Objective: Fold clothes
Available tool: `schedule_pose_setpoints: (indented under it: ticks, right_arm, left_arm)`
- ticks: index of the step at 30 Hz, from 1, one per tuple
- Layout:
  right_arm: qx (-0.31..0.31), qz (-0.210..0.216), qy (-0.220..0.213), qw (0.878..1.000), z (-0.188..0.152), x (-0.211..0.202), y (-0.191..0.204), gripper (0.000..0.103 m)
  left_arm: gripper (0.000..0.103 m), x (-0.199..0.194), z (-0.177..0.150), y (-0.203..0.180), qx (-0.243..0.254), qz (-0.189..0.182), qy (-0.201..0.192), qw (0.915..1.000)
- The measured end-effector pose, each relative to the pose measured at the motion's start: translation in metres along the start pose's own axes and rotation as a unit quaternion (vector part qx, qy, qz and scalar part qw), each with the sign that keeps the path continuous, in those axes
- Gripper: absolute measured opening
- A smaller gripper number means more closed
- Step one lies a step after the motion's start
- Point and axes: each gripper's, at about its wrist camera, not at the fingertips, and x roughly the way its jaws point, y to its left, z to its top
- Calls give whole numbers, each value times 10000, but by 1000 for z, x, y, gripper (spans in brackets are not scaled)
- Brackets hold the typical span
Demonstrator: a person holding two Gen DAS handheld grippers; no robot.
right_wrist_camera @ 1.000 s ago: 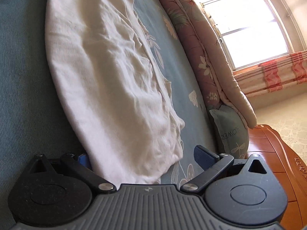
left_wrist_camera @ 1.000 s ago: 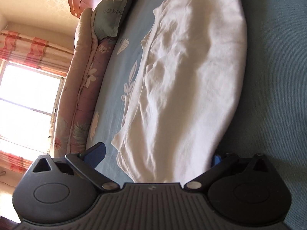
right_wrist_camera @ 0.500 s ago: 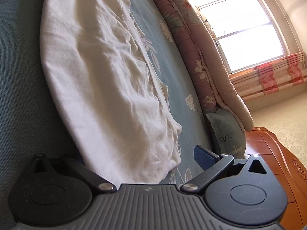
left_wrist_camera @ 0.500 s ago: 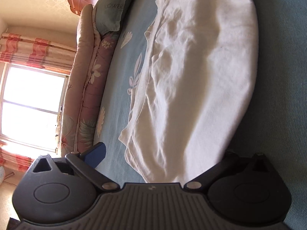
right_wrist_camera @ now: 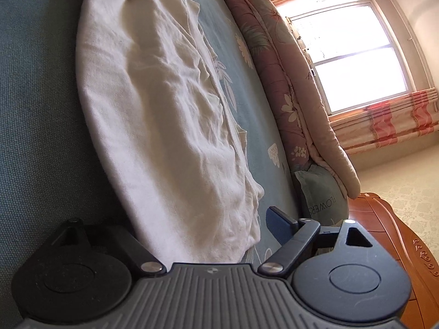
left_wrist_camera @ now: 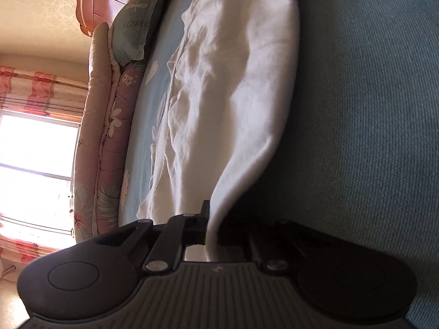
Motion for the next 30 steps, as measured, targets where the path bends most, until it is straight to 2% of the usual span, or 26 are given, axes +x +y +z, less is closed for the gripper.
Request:
schedule_pose_setpoints:
  ticks: [2,4,5,9,12,21,25,30]
  right_arm:
    - [-81,32,-21,10000,-1,-4,7,68]
    - [-126,91,-41,9999,-1,-7,13,52]
    - [-150,123,-45,9998,-1,-8,15,49]
    - [-357,387,2,9986,1,-9,27,8]
    - [-671,201,51,9975,2,-9,38,8]
    - [-800,323,103,9962,7,-18,25,5]
    - [-654,274,34,9975,10,-29,10,5]
    - [-435,497,30,9978,11,-48,0,5]
  left_arm:
    - [0,-1,-1,0,-28,5,-5,10000]
    - [0,-1,-1,0,-47,4,-9,10000]
    - [0,-1,-1,1,-56,3,-11,10000]
    - [0,-2,-2,1,-94,2,-18,10000]
    - [0,-3,-2,2,-122,1,-24,9999]
    - [3,-14,-4,11,-157,77,-97,9998]
    - [2,-26,-6,18,-129,139,-129,9997]
    - [2,-46,-8,26,-211,68,-138,9997]
